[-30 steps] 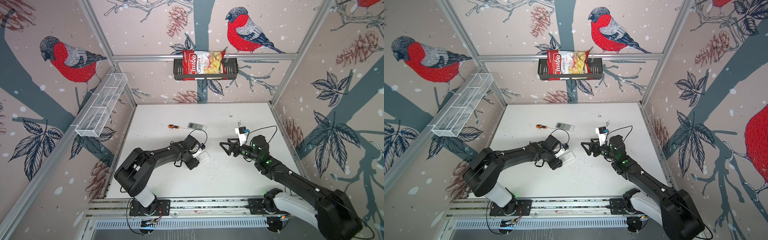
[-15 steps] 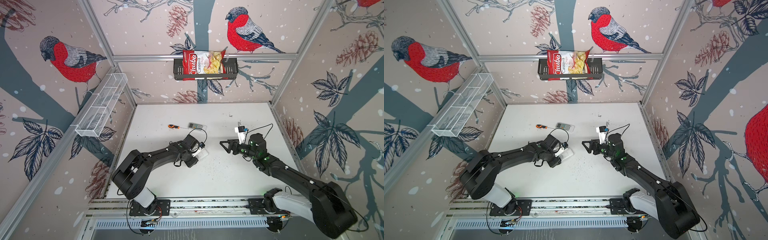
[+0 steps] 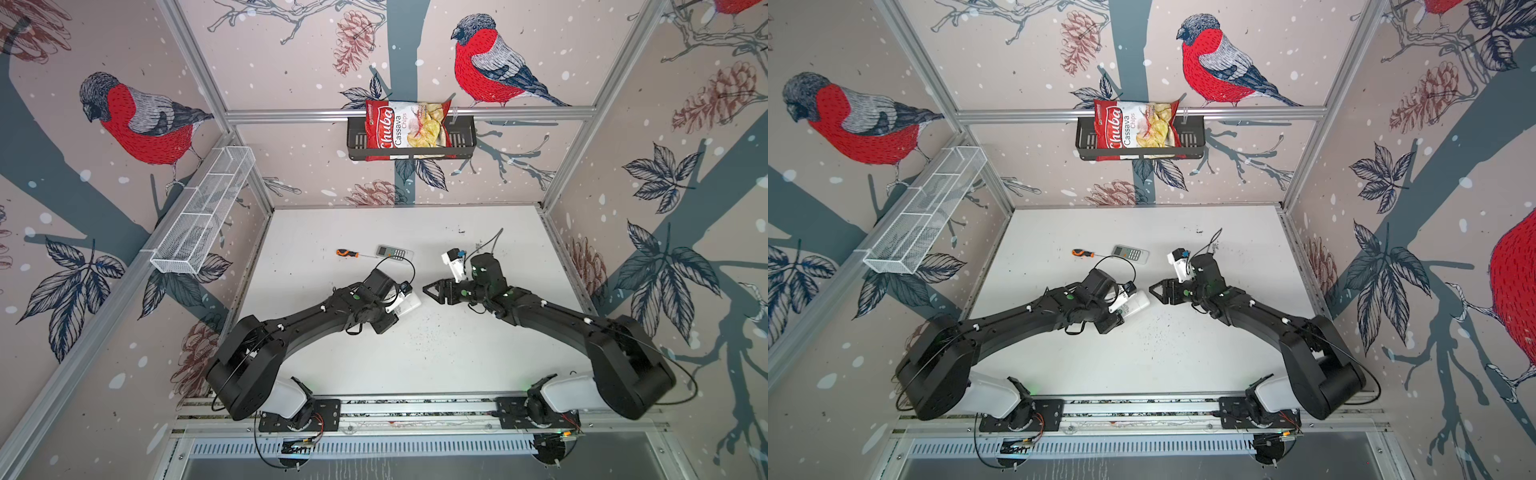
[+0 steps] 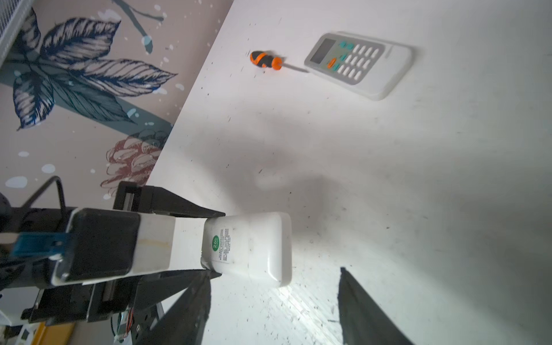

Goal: Unload the batteries from the remote control
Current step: 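Hold the remote with the left gripper while the right gripper grips its battery cover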

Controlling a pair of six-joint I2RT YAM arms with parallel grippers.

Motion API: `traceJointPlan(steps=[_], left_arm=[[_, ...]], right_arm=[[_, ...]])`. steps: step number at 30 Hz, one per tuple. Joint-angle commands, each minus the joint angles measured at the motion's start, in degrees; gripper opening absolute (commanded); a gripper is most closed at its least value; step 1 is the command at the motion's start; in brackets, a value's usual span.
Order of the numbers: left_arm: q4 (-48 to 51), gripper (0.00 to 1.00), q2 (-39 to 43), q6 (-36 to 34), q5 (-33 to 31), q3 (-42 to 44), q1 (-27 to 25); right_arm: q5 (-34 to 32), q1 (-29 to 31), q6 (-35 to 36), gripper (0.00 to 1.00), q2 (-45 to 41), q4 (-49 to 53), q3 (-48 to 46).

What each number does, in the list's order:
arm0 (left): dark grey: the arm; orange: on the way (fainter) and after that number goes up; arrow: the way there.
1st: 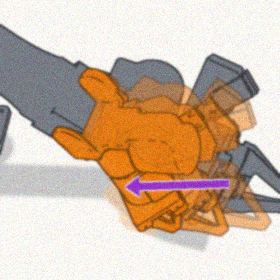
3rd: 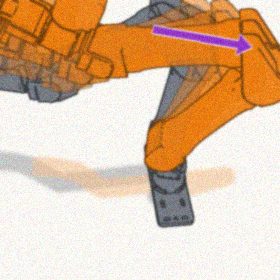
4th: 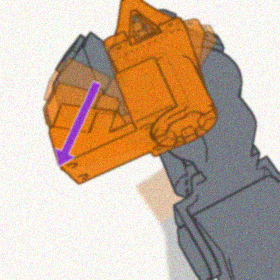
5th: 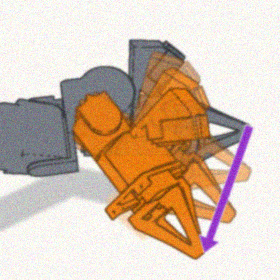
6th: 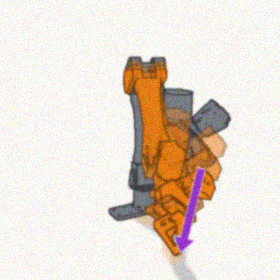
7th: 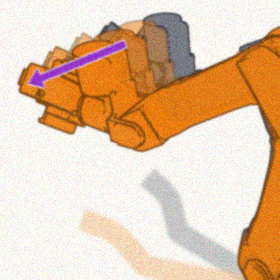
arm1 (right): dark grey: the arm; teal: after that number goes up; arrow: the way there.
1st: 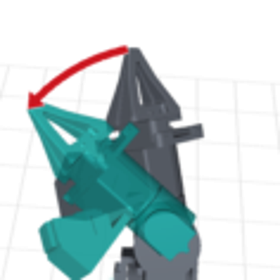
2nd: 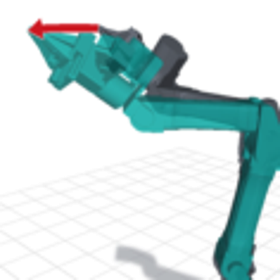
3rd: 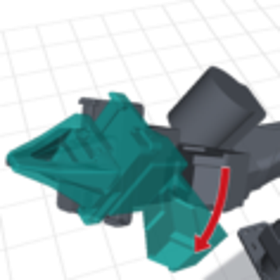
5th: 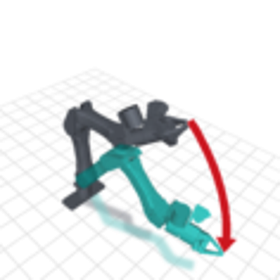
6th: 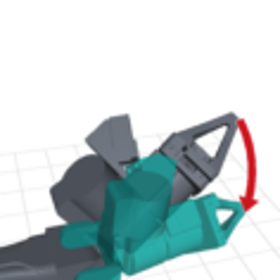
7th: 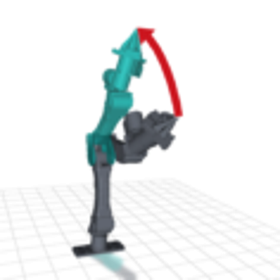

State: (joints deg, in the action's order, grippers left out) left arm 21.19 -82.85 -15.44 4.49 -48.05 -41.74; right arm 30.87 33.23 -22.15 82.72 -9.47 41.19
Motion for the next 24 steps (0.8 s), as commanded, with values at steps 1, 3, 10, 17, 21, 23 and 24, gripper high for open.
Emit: traceJointPlan(steps=[1, 3, 10, 17, 21, 23, 24], left_arm=[[-0.3, 0.43, 1.0, -0.4, 0.5, -0.8, -0.4], [-0.5, 0.43, 2.0, -0.3, 0.5, -0.6, -0.5], [-0.9, 0.43, 3.0, -0.3, 0.6, -0.3, -0.5], [-0.9, 0.43, 3.6, -0.4, 0.5, -0.1, -0.5], [-1.3, 0.44, 4.2, -0.4, 0.6, 0.1, -0.6], [-1.3, 0.43, 4.0, -0.3, 0.6, 0.1, -0.5], [-1.2, 0.44, 4.0, -0.3, 0.5, 0.1, -0.5]], right_arm=[[1.2, 1.0, 3.2, 0.68, 2.8, 3.1, 1.7], [1.3, 1.7, 3.7, 0.68, 4.1, 3.8, 2.6], [0.9, 4.5, 5.5, 0.67, 7.2, 5.6, 5.4], [-0.3, 5.2, 5.3, 0.58, 9.2, 5.3, 6.7], [-0.4, 5.2, 4.6, 0.52, 9.2, 4.3, 6.7], [-0.6, 5.2, 4.5, 0.50, 9.2, 4.0, 6.9], [-0.8, 5.2, 4.5, 0.49, 9.3, 4.0, 6.9]])
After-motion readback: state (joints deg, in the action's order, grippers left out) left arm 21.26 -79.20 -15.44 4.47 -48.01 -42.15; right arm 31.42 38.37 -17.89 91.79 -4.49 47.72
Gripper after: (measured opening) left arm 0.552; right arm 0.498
